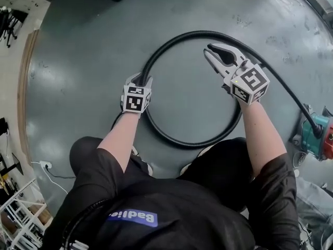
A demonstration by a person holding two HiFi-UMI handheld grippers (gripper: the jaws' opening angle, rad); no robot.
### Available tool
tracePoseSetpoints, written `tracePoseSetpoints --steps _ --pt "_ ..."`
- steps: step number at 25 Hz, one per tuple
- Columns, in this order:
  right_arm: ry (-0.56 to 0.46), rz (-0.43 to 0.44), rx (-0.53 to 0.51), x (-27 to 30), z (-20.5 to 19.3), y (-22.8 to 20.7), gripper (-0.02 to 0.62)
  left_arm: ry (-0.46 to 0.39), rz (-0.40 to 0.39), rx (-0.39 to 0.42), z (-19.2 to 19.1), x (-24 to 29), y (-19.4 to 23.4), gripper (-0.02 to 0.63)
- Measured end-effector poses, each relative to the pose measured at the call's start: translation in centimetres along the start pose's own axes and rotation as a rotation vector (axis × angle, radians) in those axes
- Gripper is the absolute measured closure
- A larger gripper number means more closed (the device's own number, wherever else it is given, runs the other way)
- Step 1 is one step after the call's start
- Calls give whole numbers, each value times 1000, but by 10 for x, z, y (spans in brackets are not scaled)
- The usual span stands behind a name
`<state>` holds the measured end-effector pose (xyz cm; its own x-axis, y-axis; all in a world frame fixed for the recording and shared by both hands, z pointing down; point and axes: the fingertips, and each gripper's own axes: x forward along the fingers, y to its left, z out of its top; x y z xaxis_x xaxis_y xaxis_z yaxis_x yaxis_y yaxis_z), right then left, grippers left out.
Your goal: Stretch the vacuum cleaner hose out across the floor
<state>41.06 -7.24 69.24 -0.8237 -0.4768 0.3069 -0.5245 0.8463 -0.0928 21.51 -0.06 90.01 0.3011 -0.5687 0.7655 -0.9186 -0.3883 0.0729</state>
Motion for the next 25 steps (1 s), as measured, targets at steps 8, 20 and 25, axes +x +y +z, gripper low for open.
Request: tracePoseSetpoints --steps 8,20,25 --pt "88 44 1 38 -42 7 534 242 106 -101 -121 39 20 368" --pt "224 101 -42 75 -91 73 531 437 61 -90 -206 75 20 362" --pt "254 115 -130 81 -90 86 522 482 37 -64 -198 60 30 370"
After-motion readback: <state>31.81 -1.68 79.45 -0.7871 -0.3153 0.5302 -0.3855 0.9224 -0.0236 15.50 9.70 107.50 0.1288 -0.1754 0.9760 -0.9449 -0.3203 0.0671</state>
